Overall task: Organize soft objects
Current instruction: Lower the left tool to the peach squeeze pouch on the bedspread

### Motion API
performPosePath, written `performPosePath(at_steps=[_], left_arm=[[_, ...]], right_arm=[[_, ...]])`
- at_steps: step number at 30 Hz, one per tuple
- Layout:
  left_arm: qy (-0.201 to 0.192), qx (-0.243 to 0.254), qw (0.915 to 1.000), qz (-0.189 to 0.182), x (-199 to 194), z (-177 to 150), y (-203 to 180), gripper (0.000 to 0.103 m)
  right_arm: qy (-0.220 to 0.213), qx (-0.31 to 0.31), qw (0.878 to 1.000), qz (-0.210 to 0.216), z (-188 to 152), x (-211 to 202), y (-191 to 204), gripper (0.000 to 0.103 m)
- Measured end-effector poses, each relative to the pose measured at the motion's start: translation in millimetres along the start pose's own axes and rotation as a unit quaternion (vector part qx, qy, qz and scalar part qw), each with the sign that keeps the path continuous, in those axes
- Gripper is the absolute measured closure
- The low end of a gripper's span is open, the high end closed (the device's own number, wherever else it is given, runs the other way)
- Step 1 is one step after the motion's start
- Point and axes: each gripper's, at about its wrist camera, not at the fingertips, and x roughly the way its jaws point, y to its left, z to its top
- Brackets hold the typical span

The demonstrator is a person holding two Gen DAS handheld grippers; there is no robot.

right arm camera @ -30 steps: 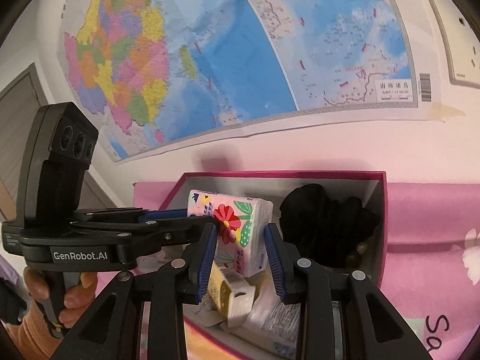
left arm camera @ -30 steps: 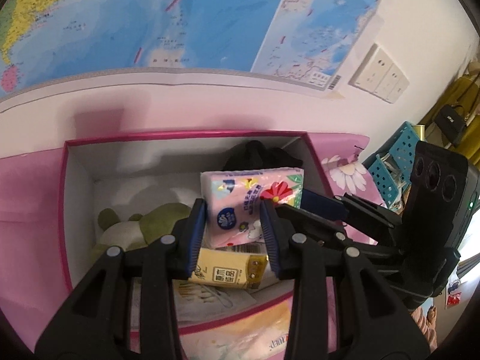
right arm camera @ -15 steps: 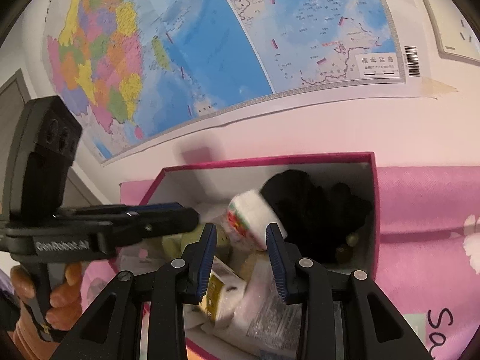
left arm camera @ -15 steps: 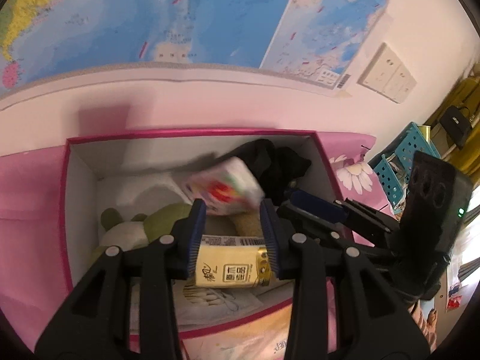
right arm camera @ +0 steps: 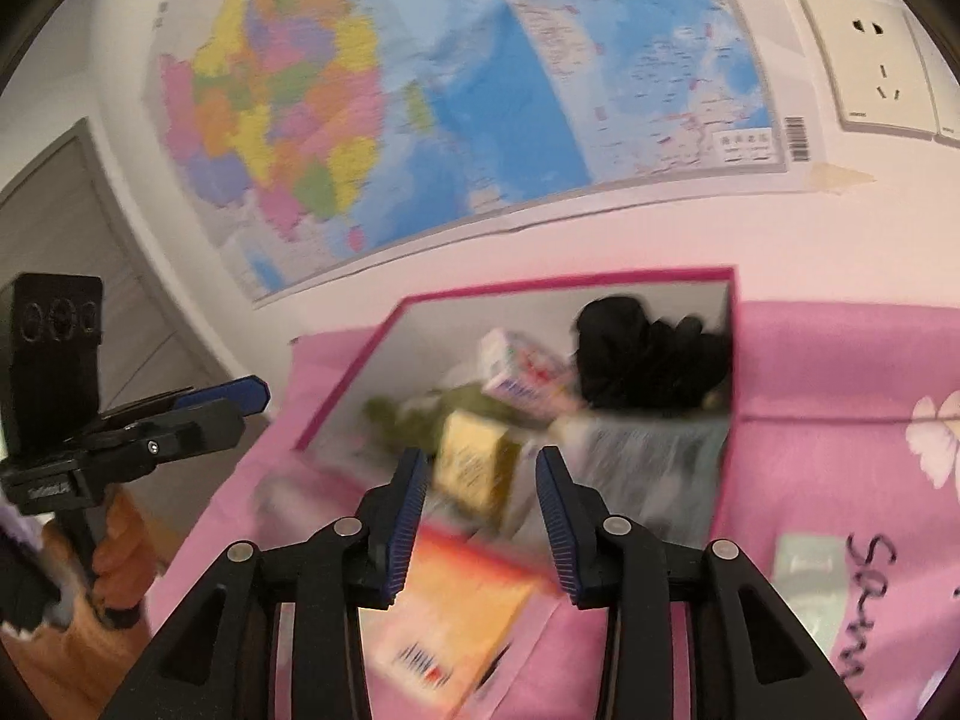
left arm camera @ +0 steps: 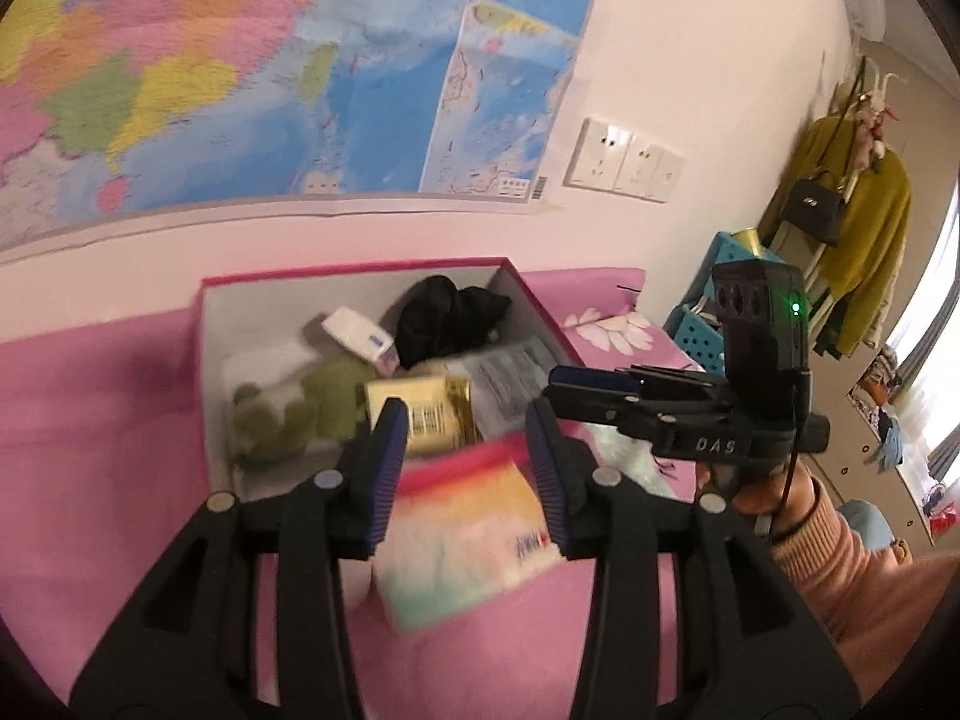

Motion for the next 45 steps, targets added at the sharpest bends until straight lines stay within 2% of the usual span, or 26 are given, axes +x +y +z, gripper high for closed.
performPosePath(at_steps=[6,12,19,23,29,34,38,42,45], left_arm=[[-0.002,-0.015,0.9999,0.002,-39.8,-57.2,9.9,0.057],[0.068,-0.058,0.9957,0.023,-31.8,-121.8,24.8,0.057],[0.114,-0.114,0.9866,0.025,-37.8,-178.6,33.9,0.057],[0.128,-0.117,0.9846,0.020,-46.9,-199.9,23.5,0.057],[0.139,-0.125,0.9823,0.008,-61.3,-219.3,17.0,0.057],[0.152,-0.135,0.9791,0.007,-66.3,-233.6,15.6,0.057],[0.174,-0.146,0.9737,-0.016,-65.6,-248.2,12.6,0.057],[0.176,-0.140,0.9740,-0.026,-63.0,-249.3,5.8,0.055],[0.169,-0.145,0.9743,-0.033,-57.4,-245.5,4.0,0.055]], right_arm=[[0.033,-0.025,0.998,0.049,-40.0,-19.5,29.4,0.061],[0.097,-0.024,0.991,0.091,-92.6,-15.1,53.4,0.060],[0.181,-0.034,0.974,0.129,-149.9,12.1,86.5,0.060],[0.209,-0.031,0.965,0.155,-168.4,27.9,102.3,0.060],[0.226,-0.039,0.957,0.176,-185.4,34.9,119.5,0.060],[0.228,-0.035,0.956,0.183,-190.8,36.7,124.4,0.060],[0.230,-0.037,0.955,0.186,-192.2,38.2,127.2,0.060],[0.234,-0.033,0.951,0.198,-194.3,44.2,131.6,0.060],[0.229,-0.027,0.954,0.192,-192.6,46.1,129.6,0.060]])
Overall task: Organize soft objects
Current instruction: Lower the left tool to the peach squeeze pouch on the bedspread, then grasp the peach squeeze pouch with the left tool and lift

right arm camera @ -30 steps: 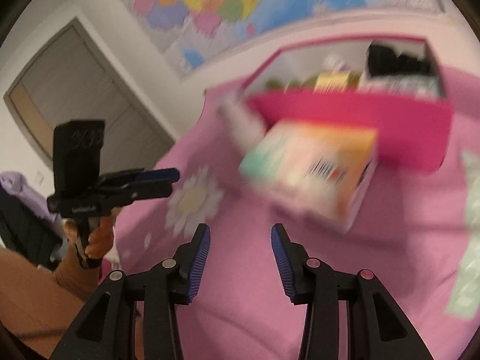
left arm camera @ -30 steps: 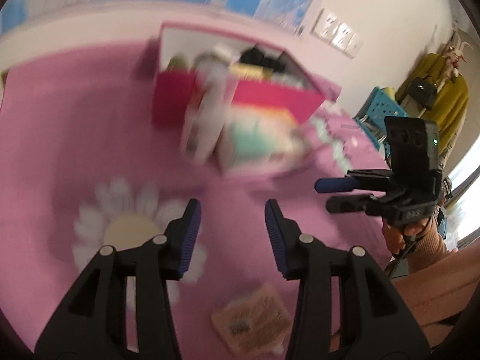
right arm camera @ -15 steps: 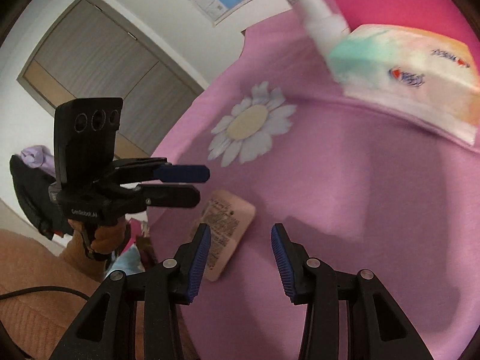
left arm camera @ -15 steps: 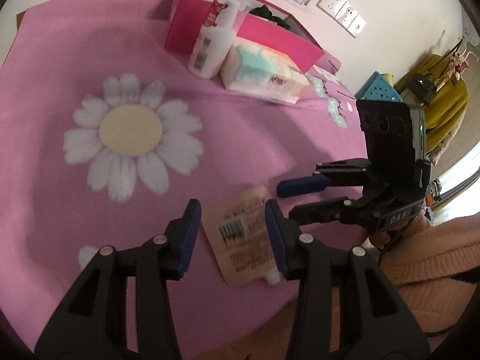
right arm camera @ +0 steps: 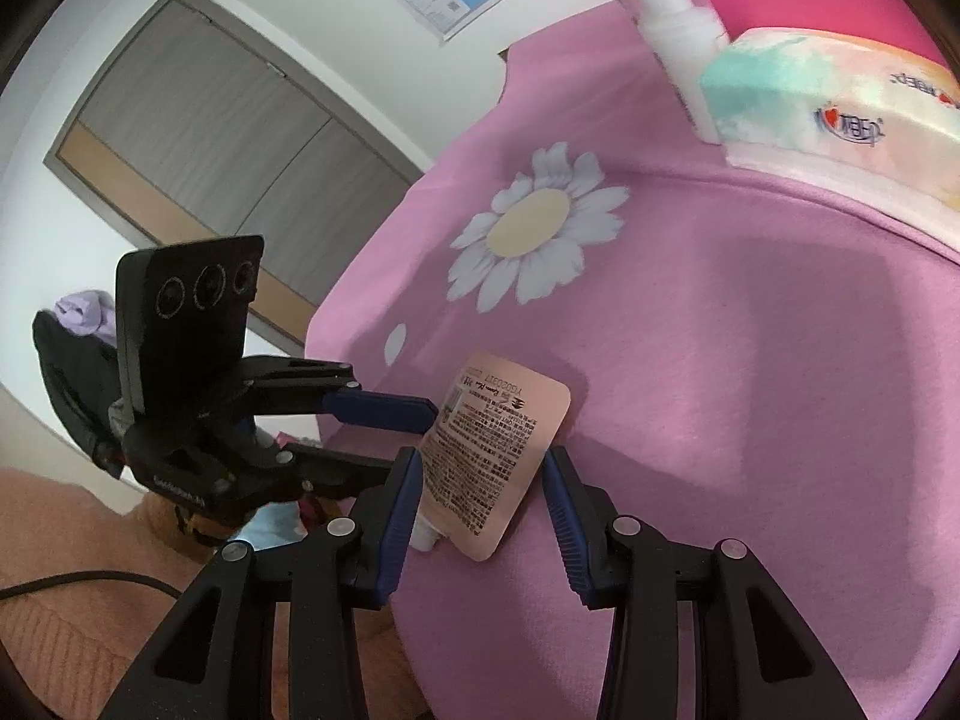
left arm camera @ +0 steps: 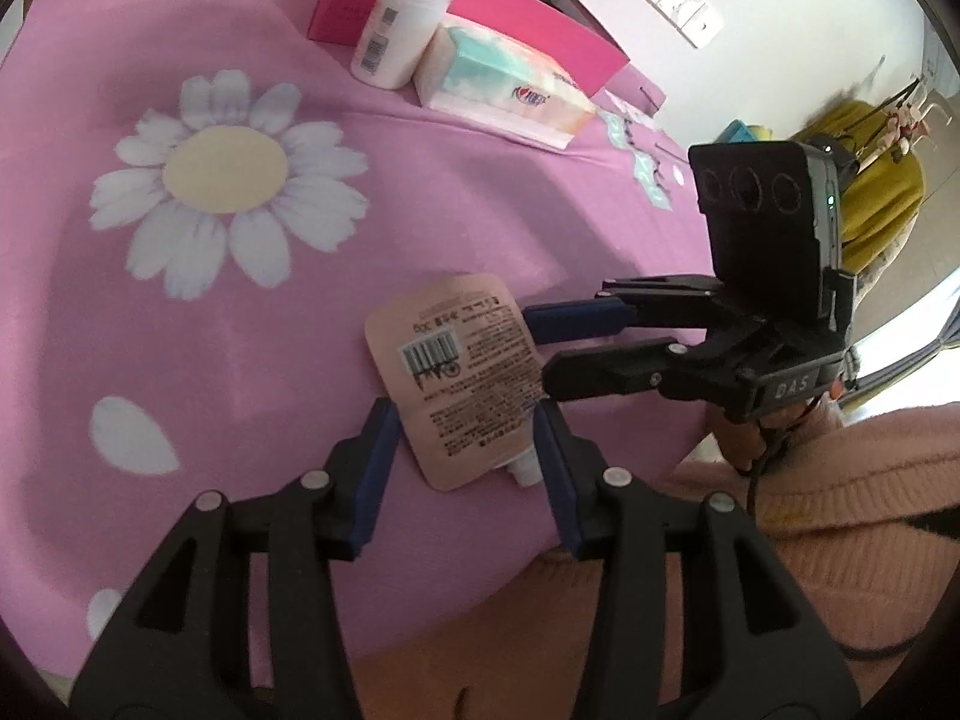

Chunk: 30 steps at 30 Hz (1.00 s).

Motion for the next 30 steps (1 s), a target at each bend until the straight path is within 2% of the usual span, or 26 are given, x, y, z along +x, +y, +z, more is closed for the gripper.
performPosePath(at_steps=[6,12,16,20,23,27,30], left_arm=[[-0.002,0.014,0.9987,-0.049,22.5,14.1,-20.3,0.055],[0.000,0.055,0.9951,-0.083,50.5,40.4,-51.5,0.055],[0.001,0.093,0.9941,-0.056,54.3,48.4,-64.9,0.055],[-0.029,0.083,0.9956,-0.033,36.3,55.4,-52.2,0.055],[-0.042,0.078,0.9961,-0.004,31.1,61.5,-42.9,0.055],[-0.029,0.090,0.9955,-0.005,43.7,68.9,-42.1,0.055],[-0.004,0.099,0.9951,-0.001,58.9,70.7,-41.9,0.058]], right_arm=[[-0.028,0.030,0.999,-0.017,1.6,-14.8,-15.7,0.062],[-0.060,0.044,0.995,-0.066,11.8,-31.4,-33.6,0.063],[-0.091,0.071,0.988,-0.103,17.8,-47.8,-49.7,0.063],[-0.114,0.088,0.984,-0.105,12.5,-68.2,-54.4,0.062],[-0.113,0.093,0.984,-0.101,-1.7,-76.9,-47.8,0.062],[-0.100,0.105,0.985,-0.091,-20.3,-80.0,-42.1,0.062],[-0.089,0.119,0.985,-0.084,-27.6,-73.1,-40.5,0.062]])
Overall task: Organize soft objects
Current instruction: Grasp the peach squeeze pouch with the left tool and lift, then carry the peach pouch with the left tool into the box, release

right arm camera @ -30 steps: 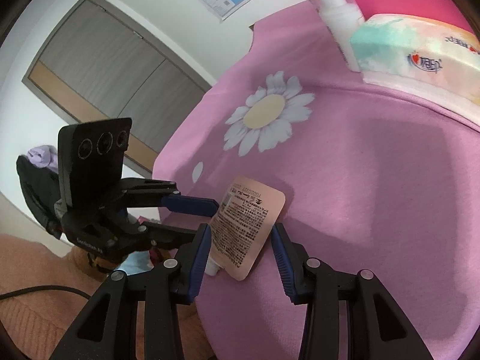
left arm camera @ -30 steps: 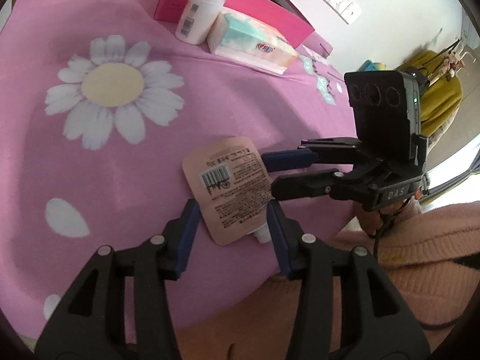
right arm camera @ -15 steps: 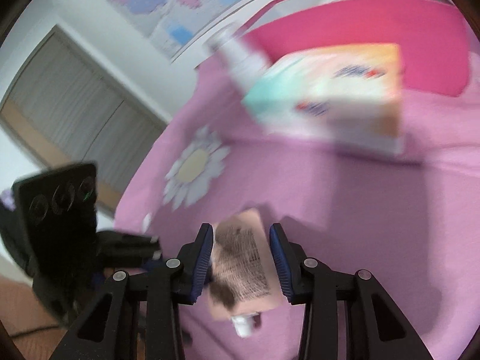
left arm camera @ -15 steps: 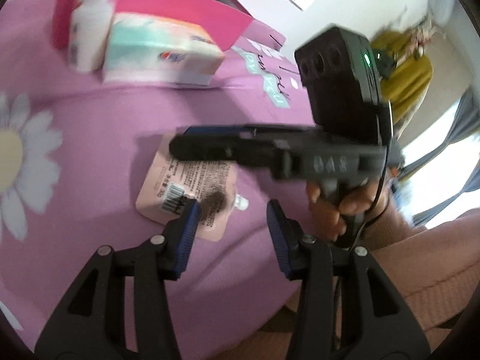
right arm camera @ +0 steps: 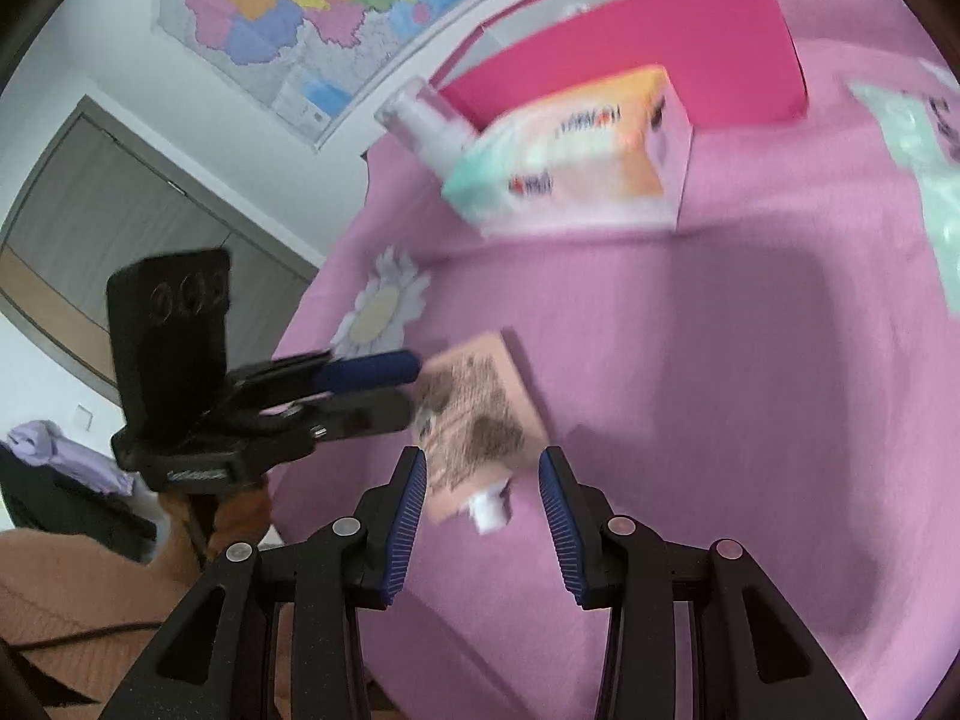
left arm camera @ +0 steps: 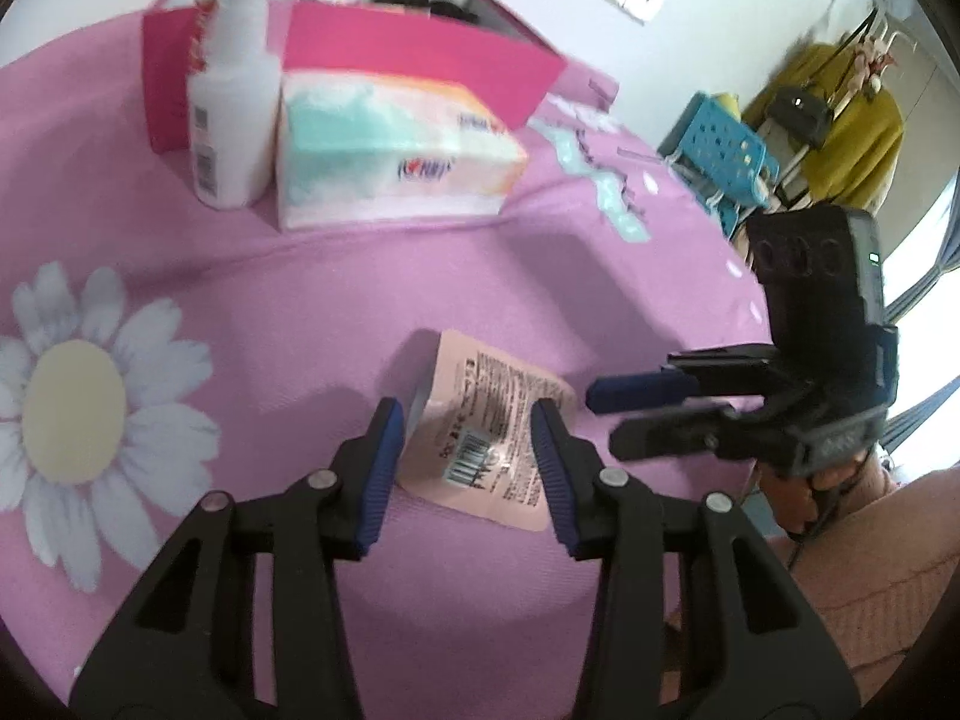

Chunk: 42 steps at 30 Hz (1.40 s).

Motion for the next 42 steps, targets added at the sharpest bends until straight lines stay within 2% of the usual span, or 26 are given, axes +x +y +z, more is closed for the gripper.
performPosePath(at_steps=[4,8,11,24,30,33,42], left_arm=[[0.007,-0.002,1.0000,-0.005,5.7,1.8,-0.1,0.061],[0.008,0.003,0.9999,0.006,5.2,0.4,-4.8,0.061],[0.007,-0.004,1.0000,-0.003,4.7,0.3,-5.5,0.061],[-0.026,0.013,0.9996,-0.001,-2.5,21.2,-27.4,0.062],[-0.034,0.018,0.9993,0.003,-7.5,23.8,-30.6,0.062],[-0.041,0.022,0.9989,0.007,-11.5,23.5,-31.0,0.071],[-0.056,0.023,0.9981,0.010,-18.3,29.4,-33.5,0.071]], right_arm=[[-0.001,0.010,1.000,0.010,-5.8,5.5,-2.5,0.063],[-0.020,0.004,1.000,-0.008,1.0,6.8,-3.2,0.067],[-0.028,0.005,0.999,-0.016,6.3,5.3,-7.6,0.071],[-0.061,-0.030,0.996,-0.059,22.1,-15.6,-1.6,0.073],[-0.069,-0.033,0.996,-0.053,26.6,-19.5,-1.2,0.073],[-0.071,-0.034,0.995,-0.055,27.4,-21.3,-0.4,0.073],[-0.083,-0.045,0.994,-0.056,35.2,-27.4,6.2,0.073]])
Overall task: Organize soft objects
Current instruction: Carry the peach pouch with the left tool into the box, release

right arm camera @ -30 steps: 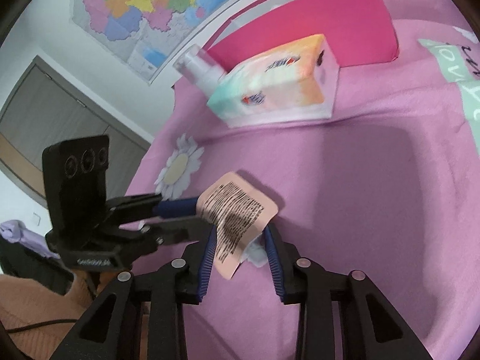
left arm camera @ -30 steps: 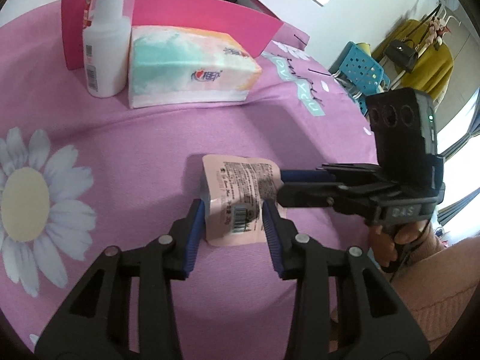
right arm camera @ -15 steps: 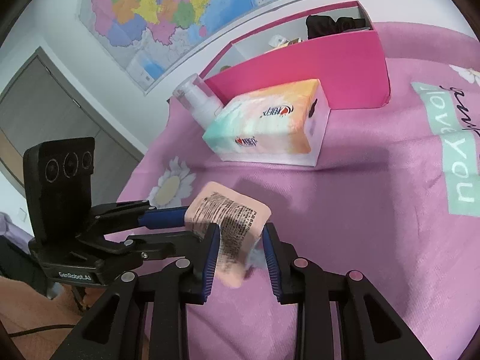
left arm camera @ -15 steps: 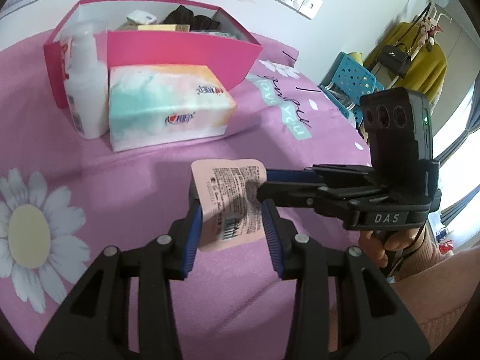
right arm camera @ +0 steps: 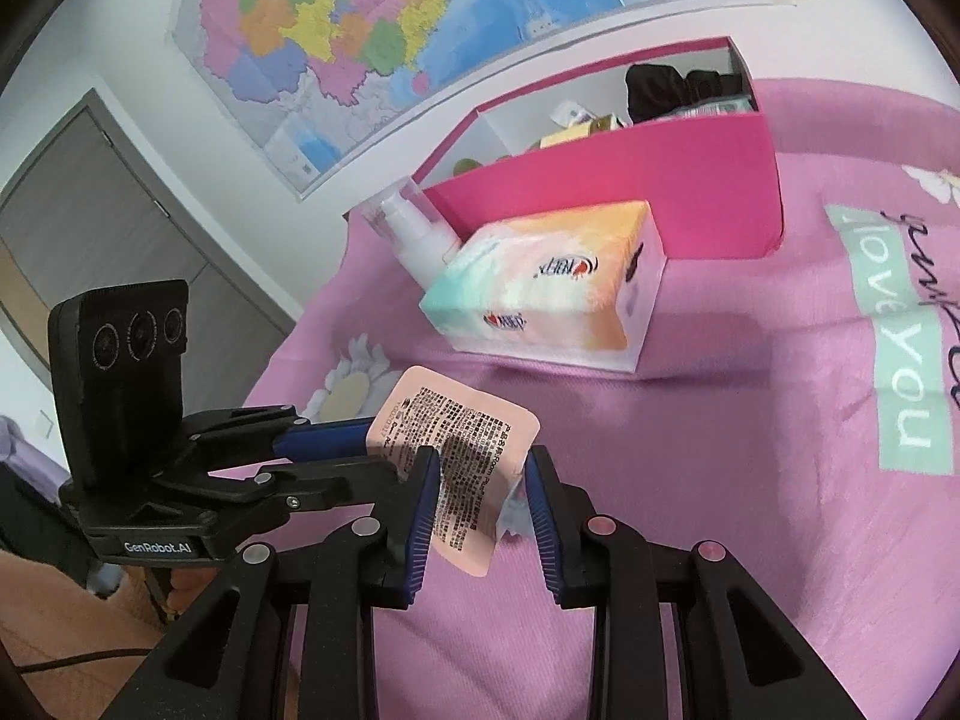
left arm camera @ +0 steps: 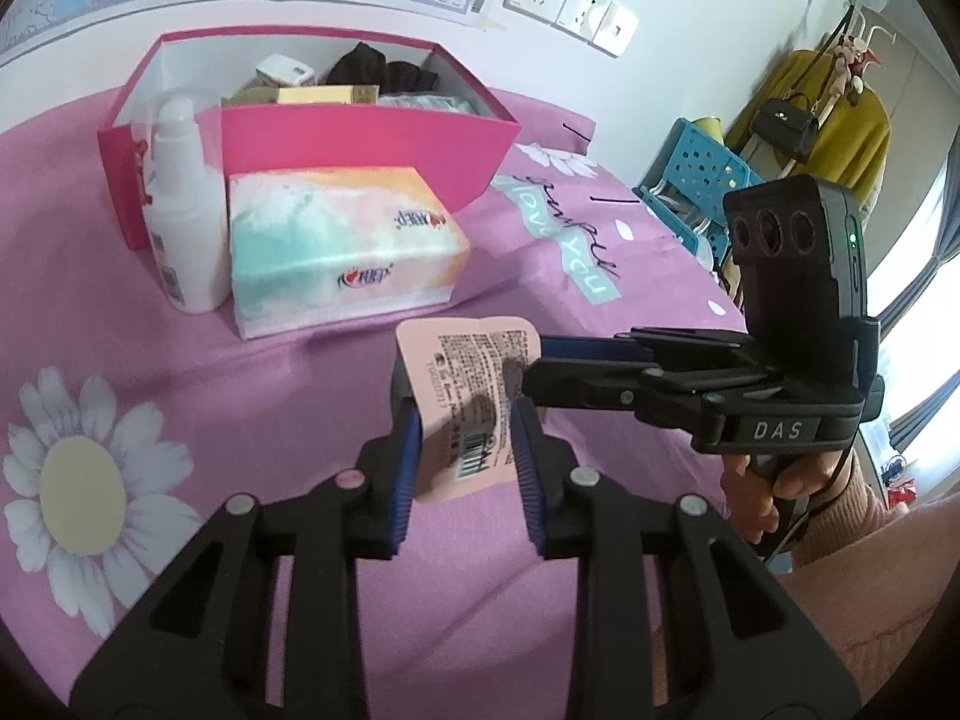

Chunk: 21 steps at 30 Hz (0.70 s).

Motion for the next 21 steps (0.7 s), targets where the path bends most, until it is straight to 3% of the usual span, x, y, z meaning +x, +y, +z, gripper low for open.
performPosePath(at_steps=[21], left_arm=[[-0.044,0.012,0.9989,0.010,-17.9,38.8,2.7,0.071]], right_arm=[[-0.047,-0.043,0.998,-0.009,35.9,-18.0,14.6,0.073]])
